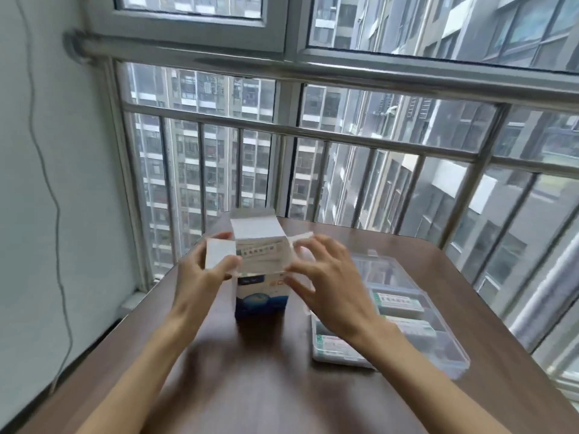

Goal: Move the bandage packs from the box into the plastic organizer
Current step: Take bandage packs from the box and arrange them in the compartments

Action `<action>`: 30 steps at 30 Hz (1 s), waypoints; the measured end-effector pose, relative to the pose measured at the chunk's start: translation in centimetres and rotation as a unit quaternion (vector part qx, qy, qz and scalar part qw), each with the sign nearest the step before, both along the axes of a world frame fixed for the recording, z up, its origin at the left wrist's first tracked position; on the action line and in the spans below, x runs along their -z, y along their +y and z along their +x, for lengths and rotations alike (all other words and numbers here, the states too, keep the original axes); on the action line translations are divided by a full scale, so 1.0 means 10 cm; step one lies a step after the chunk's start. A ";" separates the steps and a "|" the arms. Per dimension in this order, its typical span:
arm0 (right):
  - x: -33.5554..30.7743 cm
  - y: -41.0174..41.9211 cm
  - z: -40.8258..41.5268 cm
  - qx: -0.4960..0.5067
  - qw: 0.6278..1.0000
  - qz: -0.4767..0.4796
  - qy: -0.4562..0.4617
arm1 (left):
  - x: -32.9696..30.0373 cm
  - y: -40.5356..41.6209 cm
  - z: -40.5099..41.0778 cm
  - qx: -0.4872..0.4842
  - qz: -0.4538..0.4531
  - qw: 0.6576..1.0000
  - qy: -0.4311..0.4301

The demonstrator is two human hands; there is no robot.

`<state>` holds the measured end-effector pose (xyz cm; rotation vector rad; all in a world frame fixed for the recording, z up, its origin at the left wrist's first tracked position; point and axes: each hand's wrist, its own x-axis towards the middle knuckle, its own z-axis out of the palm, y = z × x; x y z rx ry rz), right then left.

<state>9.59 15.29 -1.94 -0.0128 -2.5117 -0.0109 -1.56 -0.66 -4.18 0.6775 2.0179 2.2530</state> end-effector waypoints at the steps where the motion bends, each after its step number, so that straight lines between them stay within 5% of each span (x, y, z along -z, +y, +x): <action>1: 0.04 0.02 0.03 -0.004 1.000 0.005 0.006 | 0.00 -0.02 0.02 -0.007 0.009 1.000 0.022; 8: 0.09 -0.09 0.18 -0.039 0.996 0.001 0.075 | 0.01 -0.04 0.14 -0.012 0.039 0.993 0.111; 17: -0.26 -0.38 -0.27 0.013 0.979 0.000 -0.203 | 0.07 -0.06 0.18 -0.041 -0.001 0.986 0.159; 30: -0.25 -0.45 -0.49 0.016 0.974 0.050 -0.219 | 0.07 -0.07 0.14 -0.047 0.019 0.994 0.097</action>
